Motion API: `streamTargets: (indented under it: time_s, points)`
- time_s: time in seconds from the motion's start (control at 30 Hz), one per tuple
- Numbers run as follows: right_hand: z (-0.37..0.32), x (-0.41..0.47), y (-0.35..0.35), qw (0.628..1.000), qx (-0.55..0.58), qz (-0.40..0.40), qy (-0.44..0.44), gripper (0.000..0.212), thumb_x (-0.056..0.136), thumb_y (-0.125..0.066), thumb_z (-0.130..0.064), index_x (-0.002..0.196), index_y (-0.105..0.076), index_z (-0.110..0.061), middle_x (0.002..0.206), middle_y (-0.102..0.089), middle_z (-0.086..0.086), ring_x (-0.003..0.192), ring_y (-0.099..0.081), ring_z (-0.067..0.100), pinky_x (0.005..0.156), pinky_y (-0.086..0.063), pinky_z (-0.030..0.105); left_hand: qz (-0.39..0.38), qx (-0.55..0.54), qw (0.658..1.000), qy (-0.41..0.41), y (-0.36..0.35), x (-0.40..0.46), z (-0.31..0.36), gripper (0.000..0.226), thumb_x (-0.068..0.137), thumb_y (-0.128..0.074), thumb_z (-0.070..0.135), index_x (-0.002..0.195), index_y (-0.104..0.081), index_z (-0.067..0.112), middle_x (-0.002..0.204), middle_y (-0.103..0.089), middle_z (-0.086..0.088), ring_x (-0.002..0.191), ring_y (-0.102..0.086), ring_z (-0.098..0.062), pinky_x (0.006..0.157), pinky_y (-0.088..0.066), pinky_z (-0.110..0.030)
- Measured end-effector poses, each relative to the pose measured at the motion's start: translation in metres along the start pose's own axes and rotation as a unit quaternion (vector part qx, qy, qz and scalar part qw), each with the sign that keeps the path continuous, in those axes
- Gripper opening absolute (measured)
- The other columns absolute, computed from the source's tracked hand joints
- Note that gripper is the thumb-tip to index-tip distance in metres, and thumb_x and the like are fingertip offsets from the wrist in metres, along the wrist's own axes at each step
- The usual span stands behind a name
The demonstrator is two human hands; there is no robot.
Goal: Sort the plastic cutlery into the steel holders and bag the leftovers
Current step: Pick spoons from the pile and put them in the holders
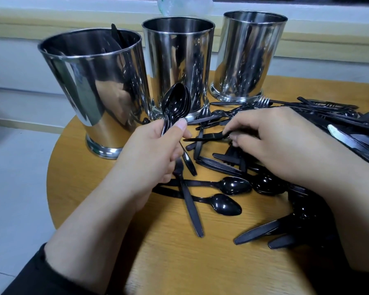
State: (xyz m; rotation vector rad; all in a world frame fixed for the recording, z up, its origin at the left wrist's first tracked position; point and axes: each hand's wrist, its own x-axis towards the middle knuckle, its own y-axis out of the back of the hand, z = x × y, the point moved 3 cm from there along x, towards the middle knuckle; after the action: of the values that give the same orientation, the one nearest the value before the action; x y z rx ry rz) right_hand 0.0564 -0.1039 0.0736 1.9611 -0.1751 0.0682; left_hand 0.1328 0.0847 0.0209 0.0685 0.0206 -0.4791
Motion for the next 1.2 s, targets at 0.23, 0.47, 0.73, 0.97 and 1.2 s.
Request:
streamTargets:
  time_s: [0.23,0.47,0.73,0.97,1.2]
  points:
    - [0.012,0.000,0.018,0.958,0.155,0.240,-0.033,0.009,0.101,-0.058,-0.026,0.098,-0.065,-0.031,0.078,-0.069,-0.018,0.064,-0.060,0.001,0.054,-0.045,0.018,-0.003,0.004,1.000,0.009,-0.001,0.000,0.001,0.030,0.105,-0.050,0.040,0.099,-0.064,0.015,0.062,-0.042,0.002,0.045,-0.027,-0.012,0.044,-0.021,-0.022]
    - [0.005,-0.003,0.018,0.914,0.295,0.280,0.003,0.030,0.095,-0.047,-0.015,0.084,-0.071,-0.028,0.061,-0.052,0.011,0.059,-0.045,0.037,0.052,-0.039,0.047,-0.004,-0.023,0.998,0.051,-0.002,-0.001,0.001,0.046,0.103,-0.047,0.052,0.108,-0.066,0.011,0.065,-0.036,0.001,0.046,-0.025,-0.011,0.040,-0.021,-0.020]
    - [-0.005,0.003,-0.006,0.915,0.397,0.036,0.058,0.019,0.100,-0.056,-0.007,0.093,-0.062,-0.023,0.069,-0.067,0.007,0.060,-0.059,0.020,0.066,-0.051,0.039,-0.001,-0.001,1.000,-0.020,-0.012,-0.007,0.011,0.037,0.107,-0.046,0.042,0.092,-0.062,0.013,0.063,-0.040,0.001,0.052,-0.034,-0.014,0.046,-0.030,-0.028]
    - [-0.013,0.002,-0.009,0.895,0.444,0.024,0.026,0.010,0.099,-0.062,-0.009,0.090,-0.059,-0.014,0.073,-0.073,0.011,0.058,-0.058,0.018,0.063,-0.051,0.035,-0.033,-0.031,0.999,-0.026,-0.017,-0.013,0.017,0.039,0.108,-0.044,0.040,0.091,-0.061,0.010,0.071,-0.068,-0.012,0.059,-0.066,-0.026,0.054,-0.056,-0.034]
    - [-0.007,0.000,-0.004,0.970,0.233,0.065,0.004,0.012,0.091,-0.070,-0.042,0.090,-0.064,-0.031,0.074,-0.070,-0.003,0.053,-0.054,0.007,0.057,-0.045,0.017,-0.056,-0.021,0.997,0.051,-0.025,-0.011,0.009,0.052,0.102,-0.039,0.058,0.097,-0.066,0.015,0.058,-0.042,0.002,0.039,-0.030,-0.011,0.042,-0.025,-0.020]
